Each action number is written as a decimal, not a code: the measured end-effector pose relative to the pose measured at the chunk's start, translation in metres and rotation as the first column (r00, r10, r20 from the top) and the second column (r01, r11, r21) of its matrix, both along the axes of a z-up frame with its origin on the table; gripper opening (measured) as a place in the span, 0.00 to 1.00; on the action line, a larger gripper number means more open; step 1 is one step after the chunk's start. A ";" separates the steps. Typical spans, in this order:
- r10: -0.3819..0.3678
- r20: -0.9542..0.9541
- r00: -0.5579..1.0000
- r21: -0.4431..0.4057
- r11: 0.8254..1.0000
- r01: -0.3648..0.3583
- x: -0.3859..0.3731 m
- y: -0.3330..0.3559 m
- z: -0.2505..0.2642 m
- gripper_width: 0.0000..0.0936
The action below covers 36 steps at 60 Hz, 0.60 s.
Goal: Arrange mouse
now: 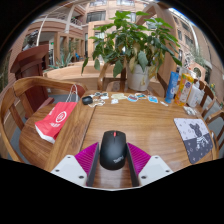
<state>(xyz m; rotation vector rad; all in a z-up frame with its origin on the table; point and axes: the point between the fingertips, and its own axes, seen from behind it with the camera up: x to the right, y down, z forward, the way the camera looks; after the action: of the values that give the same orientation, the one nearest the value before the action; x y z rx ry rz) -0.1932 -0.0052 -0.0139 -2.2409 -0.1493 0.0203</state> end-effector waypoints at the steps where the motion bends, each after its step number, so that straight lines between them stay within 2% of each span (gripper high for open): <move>1: 0.005 0.000 1.000 0.001 1.000 -0.005 -0.002 0.001 0.000 0.51; 12: 0.029 0.023 0.999 0.015 0.999 -0.029 -0.005 0.004 0.002 0.38; 18: 0.052 0.004 0.999 0.003 0.999 -0.052 -0.004 0.004 0.007 0.37; 24: 0.090 -0.048 0.995 0.099 0.992 -0.085 0.003 0.006 0.062 0.37; 29: 0.141 -0.142 0.980 0.242 0.965 -0.104 0.017 0.006 0.152 0.37; 33: 0.165 -0.173 0.971 0.380 0.921 -0.089 0.051 0.003 0.229 0.37; 36: 0.159 -0.161 0.974 0.447 0.892 -0.072 0.084 0.006 0.272 0.37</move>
<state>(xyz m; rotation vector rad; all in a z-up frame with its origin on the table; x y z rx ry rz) -0.1095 0.0004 0.2582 -1.7624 -0.1644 0.2463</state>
